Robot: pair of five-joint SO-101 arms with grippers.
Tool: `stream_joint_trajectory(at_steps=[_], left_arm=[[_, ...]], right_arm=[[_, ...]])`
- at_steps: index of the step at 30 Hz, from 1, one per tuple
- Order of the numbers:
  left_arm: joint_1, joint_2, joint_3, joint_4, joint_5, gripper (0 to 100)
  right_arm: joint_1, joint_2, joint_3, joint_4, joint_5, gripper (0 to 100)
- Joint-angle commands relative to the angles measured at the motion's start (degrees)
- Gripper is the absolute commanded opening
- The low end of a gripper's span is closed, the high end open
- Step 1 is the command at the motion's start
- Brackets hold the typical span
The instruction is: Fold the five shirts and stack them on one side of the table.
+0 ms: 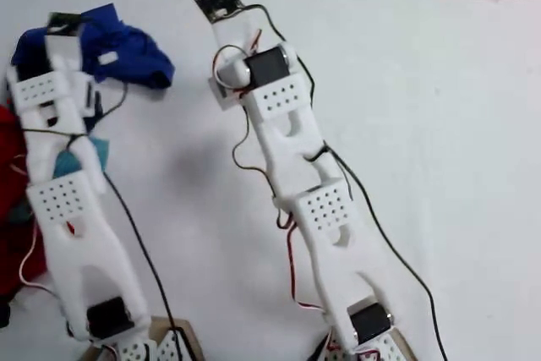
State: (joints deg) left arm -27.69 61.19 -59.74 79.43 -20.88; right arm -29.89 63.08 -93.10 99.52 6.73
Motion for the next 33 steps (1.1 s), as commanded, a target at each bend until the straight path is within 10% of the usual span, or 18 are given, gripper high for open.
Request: stream_joint_trajectory(at_steps=[1,22,33], left_arm=[[5.2,-6.5,-0.8,4.0,0.2,3],[45.6,-45.2,-0.7,21.7,-0.2,2],[49.4,-55.0,1.2,22.9,0.3,3]], right_arm=[[2.9,-4.9,-2.4,0.7,0.2,28.6],[34.9,-12.4,-1.8,1.5,0.2,28.6],[36.3,-12.4,-1.8,1.5,0.2,28.6]])
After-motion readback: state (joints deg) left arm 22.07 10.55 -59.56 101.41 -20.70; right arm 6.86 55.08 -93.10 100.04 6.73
